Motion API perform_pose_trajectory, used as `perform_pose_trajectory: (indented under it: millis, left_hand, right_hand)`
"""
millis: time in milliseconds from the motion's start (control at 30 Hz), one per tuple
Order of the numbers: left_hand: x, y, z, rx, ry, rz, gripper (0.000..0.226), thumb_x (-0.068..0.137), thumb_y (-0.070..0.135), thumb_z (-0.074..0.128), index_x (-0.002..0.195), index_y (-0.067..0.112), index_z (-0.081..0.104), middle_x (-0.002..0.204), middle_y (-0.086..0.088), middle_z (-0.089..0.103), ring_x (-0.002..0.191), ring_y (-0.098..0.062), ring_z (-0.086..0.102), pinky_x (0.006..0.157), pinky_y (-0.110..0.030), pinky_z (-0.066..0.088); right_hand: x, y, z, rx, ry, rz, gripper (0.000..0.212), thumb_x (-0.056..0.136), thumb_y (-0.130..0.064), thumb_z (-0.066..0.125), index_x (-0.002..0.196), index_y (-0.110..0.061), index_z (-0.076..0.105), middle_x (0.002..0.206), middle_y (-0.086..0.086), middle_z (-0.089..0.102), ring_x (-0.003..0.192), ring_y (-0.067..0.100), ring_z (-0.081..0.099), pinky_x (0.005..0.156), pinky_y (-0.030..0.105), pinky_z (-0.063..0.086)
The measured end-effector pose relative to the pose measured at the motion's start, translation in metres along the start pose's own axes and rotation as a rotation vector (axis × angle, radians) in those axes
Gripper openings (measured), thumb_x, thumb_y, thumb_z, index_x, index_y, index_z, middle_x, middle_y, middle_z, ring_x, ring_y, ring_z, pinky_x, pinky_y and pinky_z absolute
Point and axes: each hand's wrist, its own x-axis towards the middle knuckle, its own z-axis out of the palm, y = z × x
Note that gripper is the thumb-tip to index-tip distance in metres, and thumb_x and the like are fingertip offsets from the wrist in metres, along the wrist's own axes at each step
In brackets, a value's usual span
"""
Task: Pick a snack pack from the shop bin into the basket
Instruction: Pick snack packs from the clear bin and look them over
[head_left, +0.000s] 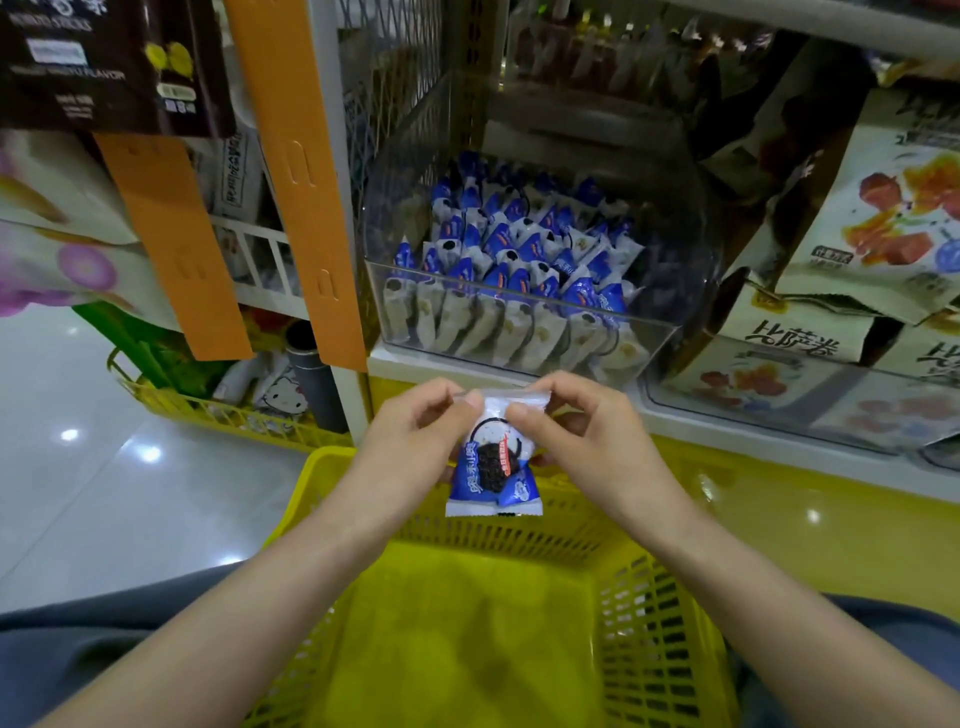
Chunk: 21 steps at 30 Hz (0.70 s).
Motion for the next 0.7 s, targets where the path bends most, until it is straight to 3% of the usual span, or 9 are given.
perform_pose_trajectory:
  millis: [67,133,233,300,400,467,567,700]
  left_hand:
    - [0.001,-0.001,0.0,-0.004,0.014,0.005,0.028,0.093,0.02,0.05,0.077,-0.002,0.051,0.071,-0.011,0.045,0.068,-0.016,0.045,0.066,-0.034,0.041]
    - [0.002,-0.002,0.0,-0.017,0.023,-0.022,0.033,0.094,0.024,0.049,0.078,-0.005,0.05,0.071,-0.01,0.044,0.067,-0.016,0.043,0.068,-0.034,0.038]
    - [0.002,-0.002,-0.002,-0.091,0.009,-0.085,0.023,0.091,0.027,0.053,0.075,0.012,0.058,0.066,0.006,0.061,0.06,-0.007,0.056,0.058,-0.022,0.045]
    - [0.0,-0.001,-0.003,-0.14,-0.024,-0.104,0.008,0.085,0.024,0.061,0.088,0.017,0.062,0.077,0.007,0.07,0.065,-0.006,0.065,0.053,-0.019,0.049]
    - [-0.002,-0.006,-0.002,-0.123,-0.032,-0.075,0.029,0.081,0.01,0.066,0.109,0.011,0.058,0.099,-0.005,0.07,0.085,-0.017,0.068,0.065,-0.024,0.057]
    - [-0.002,-0.008,-0.003,-0.084,0.017,-0.012,0.024,0.083,0.005,0.063,0.106,0.007,0.057,0.099,-0.007,0.069,0.082,-0.012,0.068,0.067,-0.023,0.057]
    - [0.002,-0.01,-0.009,0.035,0.099,0.109,0.014,0.085,0.003,0.06,0.09,0.015,0.058,0.086,0.0,0.068,0.067,-0.001,0.064,0.062,-0.02,0.054]
    - [0.006,-0.012,-0.013,0.235,0.092,0.219,0.017,0.085,0.005,0.062,0.079,0.021,0.057,0.076,0.007,0.07,0.068,-0.012,0.065,0.069,-0.039,0.051]
  right_hand:
    - [-0.002,0.001,0.001,-0.019,-0.031,0.031,0.013,0.083,-0.021,0.065,0.072,-0.022,0.06,0.077,0.008,0.065,0.07,0.022,0.063,0.067,0.038,0.055]
    - [-0.004,0.0,0.003,0.09,-0.076,0.125,0.016,0.085,-0.016,0.063,0.071,-0.021,0.059,0.071,0.001,0.064,0.062,0.011,0.062,0.057,0.026,0.056]
    - [-0.004,0.001,0.003,0.256,-0.037,0.24,0.014,0.09,-0.012,0.055,0.077,-0.011,0.058,0.071,0.002,0.063,0.055,0.001,0.061,0.051,0.017,0.053]
    - [-0.004,0.003,0.001,0.4,0.028,0.303,0.013,0.093,-0.013,0.051,0.085,-0.006,0.058,0.077,0.005,0.065,0.061,0.002,0.064,0.054,0.017,0.054]
    - [-0.004,0.004,0.0,0.607,0.071,0.37,0.019,0.095,-0.013,0.048,0.101,0.003,0.056,0.088,0.011,0.068,0.071,0.009,0.068,0.06,0.017,0.055]
    - [-0.006,0.004,0.0,0.66,0.032,0.396,0.014,0.094,-0.01,0.048,0.103,0.0,0.054,0.09,0.012,0.068,0.072,0.01,0.068,0.062,0.019,0.056]
    - [-0.01,0.004,0.0,0.417,-0.112,0.375,0.017,0.09,-0.003,0.054,0.105,-0.01,0.05,0.095,0.008,0.068,0.075,0.013,0.066,0.069,0.023,0.055]
    - [-0.01,0.006,0.001,-0.02,-0.135,0.154,0.04,0.081,-0.012,0.068,0.114,-0.022,0.048,0.11,-0.008,0.062,0.102,0.005,0.06,0.086,0.023,0.049]
